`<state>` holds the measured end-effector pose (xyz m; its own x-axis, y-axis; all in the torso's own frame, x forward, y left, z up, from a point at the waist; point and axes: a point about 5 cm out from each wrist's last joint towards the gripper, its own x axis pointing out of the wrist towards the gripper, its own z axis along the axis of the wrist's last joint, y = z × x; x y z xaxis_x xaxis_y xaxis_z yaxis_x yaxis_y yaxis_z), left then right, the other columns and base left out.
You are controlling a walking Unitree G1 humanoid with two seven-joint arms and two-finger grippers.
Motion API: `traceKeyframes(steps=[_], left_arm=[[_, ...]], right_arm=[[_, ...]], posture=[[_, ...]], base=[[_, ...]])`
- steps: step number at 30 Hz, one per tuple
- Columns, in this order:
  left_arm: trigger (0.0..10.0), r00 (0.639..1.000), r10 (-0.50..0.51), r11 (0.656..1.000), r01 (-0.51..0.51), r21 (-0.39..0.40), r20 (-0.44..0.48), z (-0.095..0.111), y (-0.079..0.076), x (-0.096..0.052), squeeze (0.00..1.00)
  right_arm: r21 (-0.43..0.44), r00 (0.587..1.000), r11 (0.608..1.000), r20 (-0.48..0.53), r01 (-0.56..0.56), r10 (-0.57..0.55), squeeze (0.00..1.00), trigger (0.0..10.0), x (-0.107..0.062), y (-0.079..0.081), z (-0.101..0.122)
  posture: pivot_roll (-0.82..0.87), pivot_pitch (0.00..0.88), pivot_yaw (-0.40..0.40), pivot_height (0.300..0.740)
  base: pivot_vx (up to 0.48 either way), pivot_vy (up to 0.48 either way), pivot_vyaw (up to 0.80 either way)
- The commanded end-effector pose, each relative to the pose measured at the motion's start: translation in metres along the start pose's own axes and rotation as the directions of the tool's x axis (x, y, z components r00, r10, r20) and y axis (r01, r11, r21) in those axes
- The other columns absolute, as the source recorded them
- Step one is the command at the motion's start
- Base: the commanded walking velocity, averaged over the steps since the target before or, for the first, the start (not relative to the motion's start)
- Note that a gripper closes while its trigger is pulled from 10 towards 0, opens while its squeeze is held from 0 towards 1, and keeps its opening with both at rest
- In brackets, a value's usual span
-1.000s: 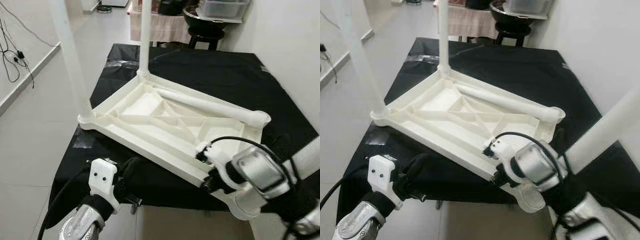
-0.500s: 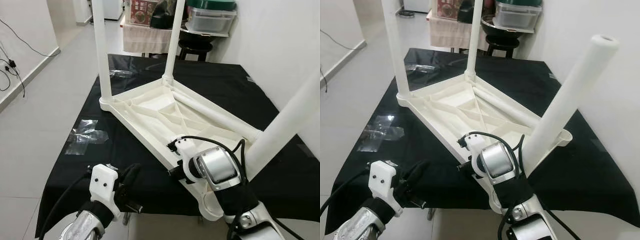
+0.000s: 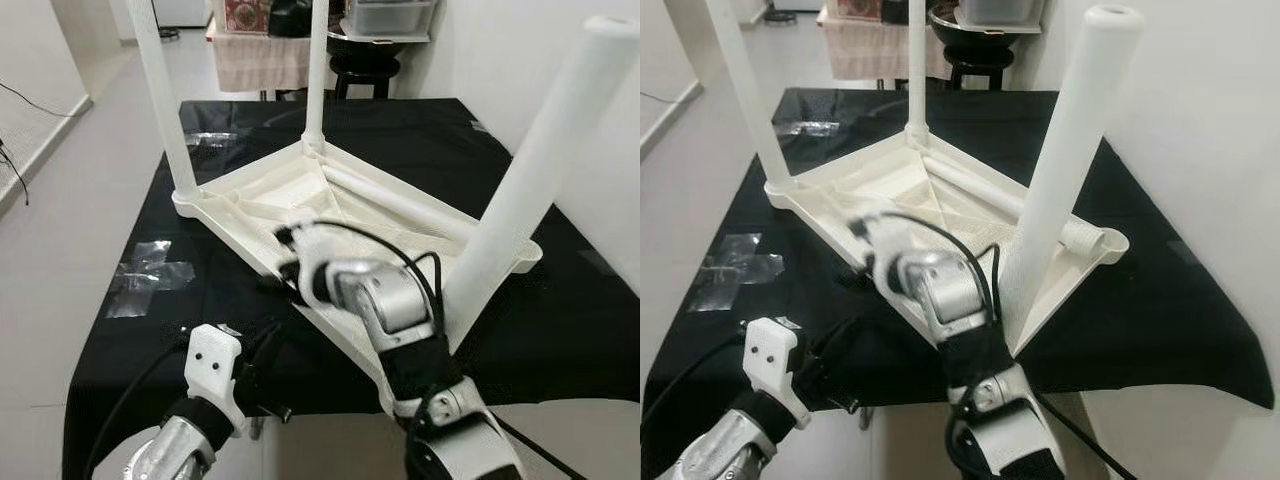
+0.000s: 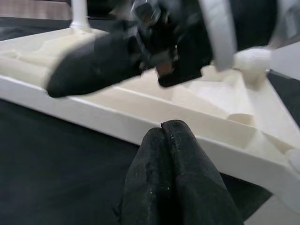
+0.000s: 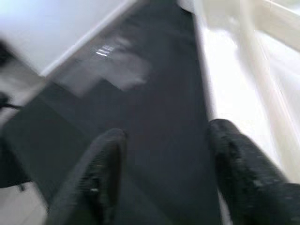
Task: Building children table
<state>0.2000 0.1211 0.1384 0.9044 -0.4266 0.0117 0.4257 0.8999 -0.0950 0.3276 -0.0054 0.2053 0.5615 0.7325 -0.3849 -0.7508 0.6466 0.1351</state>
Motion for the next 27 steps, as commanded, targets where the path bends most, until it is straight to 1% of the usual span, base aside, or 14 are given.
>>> traceKeyframes(steps=[1,2,3,6,7,9,11,16,18,19,20,21,23,27], left_arm=[[10.0,1.0,0.019,1.0,-0.019,-0.008,0.002,0.0,0.0,-0.001,0.0],[10.0,1.0,0.029,0.999,-0.029,-0.013,0.007,0.001,0.001,-0.002,0.0],[10.0,0.997,0.076,0.997,-0.075,-0.033,0.028,0.003,0.006,-0.002,0.0],[10.0,0.98,0.189,0.98,-0.184,-0.073,0.064,0.008,0.02,-0.004,0.0],[10.0,0.98,0.189,0.98,-0.184,-0.073,0.064,0.008,0.02,-0.004,0.0],[10.0,0.958,0.276,0.96,-0.271,-0.063,0.074,0.011,0.032,-0.006,0.0],[10.0,0.932,0.355,0.935,-0.354,-0.022,0.074,0.013,0.044,-0.009,0.0],[10.0,0.913,0.404,0.914,-0.405,0.003,0.062,0.013,0.051,-0.011,0.0],[10.0,0.896,0.442,0.897,-0.443,0.011,0.036,0.01,0.056,-0.014,0.0],[10.0,0.896,0.442,0.897,-0.443,0.011,0.036,0.01,0.056,-0.014,0.0],[10.0,0.889,0.457,0.889,-0.457,0.025,0.024,0.009,0.058,-0.014,0.0],[10.0,0.889,0.457,0.889,-0.457,0.025,0.024,0.009,0.058,-0.014,0.0],[10.0,0.882,0.471,0.881,-0.472,0.037,0.019,0.009,0.06,-0.016,0.0],[10.0,0.878,0.478,0.877,-0.478,0.04,0.019,0.009,0.06,-0.016,0.0]], right_arm=[[-0.001,0.986,0.988,0.065,-0.154,0.153,0.42,10.0,0.006,0.028,0.006],[-0.009,0.981,0.984,0.075,-0.179,0.179,0.42,10.0,0.004,0.03,0.006],[-0.016,0.969,0.976,0.115,-0.218,0.218,0.0,10.0,-0.001,0.031,0.006],[-0.049,0.927,0.947,0.195,-0.317,0.321,0.0,10.0,-0.016,0.036,0.003],[-0.049,0.927,0.947,0.195,-0.317,0.321,0.0,10.0,-0.016,0.036,0.003],[-0.074,0.867,0.914,0.294,-0.398,0.401,0.0,10.0,-0.03,0.039,0.003],[-0.11,0.825,0.903,0.372,-0.416,0.426,0.0,10.0,-0.043,0.035,0.001],[-0.125,0.808,0.9,0.401,-0.419,0.432,0.0,10.0,-0.052,0.031,-0.003],[-0.136,0.778,0.882,0.425,-0.451,0.463,0.0,10.0,-0.062,0.029,-0.006],[-0.136,0.778,0.882,0.425,-0.451,0.463,0.0,10.0,-0.062,0.029,-0.006],[-0.137,0.747,0.856,0.434,-0.498,0.504,0.0,10.0,-0.069,0.028,-0.01],[-0.137,0.747,0.856,0.434,-0.498,0.504,0.0,10.0,-0.069,0.028,-0.01],[-0.123,0.706,0.811,0.432,-0.571,0.562,0.0,10.0,-0.084,0.021,-0.023],[-0.105,0.685,0.786,0.428,-0.61,0.589,0.0,10.0,-0.096,0.014,-0.034]], posture=[[-0.01,0.091,-0.06,0.74],[-0.01,0.091,-0.06,0.74],[-0.02,0.095,-0.061,0.74],[-0.02,0.095,-0.061,0.74],[-0.02,0.095,-0.061,0.74],[-0.02,0.097,-0.06,0.74],[-0.02,0.097,-0.056,0.74],[-0.02,0.096,-0.053,0.74],[-0.02,0.096,-0.051,0.74],[-0.02,0.096,-0.051,0.74],[-0.02,0.096,-0.049,0.74],[-0.02,0.096,-0.049,0.74],[-0.02,0.096,-0.046,0.74],[-0.02,0.096,-0.043,0.74]], base=[[0.0,0.0,0.0],[0.0,0.0,0.0],[0.0,0.0,0.0],[0.0,0.0,0.0],[0.0,0.0,0.0],[0.0,0.0,0.0],[0.0,0.0,0.0],[0.0,0.0,0.0],[0.0,0.238,0.0],[0.0,0.476,0.0],[0.0,0.472,0.0],[0.0,0.472,0.0],[0.0,0.472,0.0],[0.0,0.472,0.0]])
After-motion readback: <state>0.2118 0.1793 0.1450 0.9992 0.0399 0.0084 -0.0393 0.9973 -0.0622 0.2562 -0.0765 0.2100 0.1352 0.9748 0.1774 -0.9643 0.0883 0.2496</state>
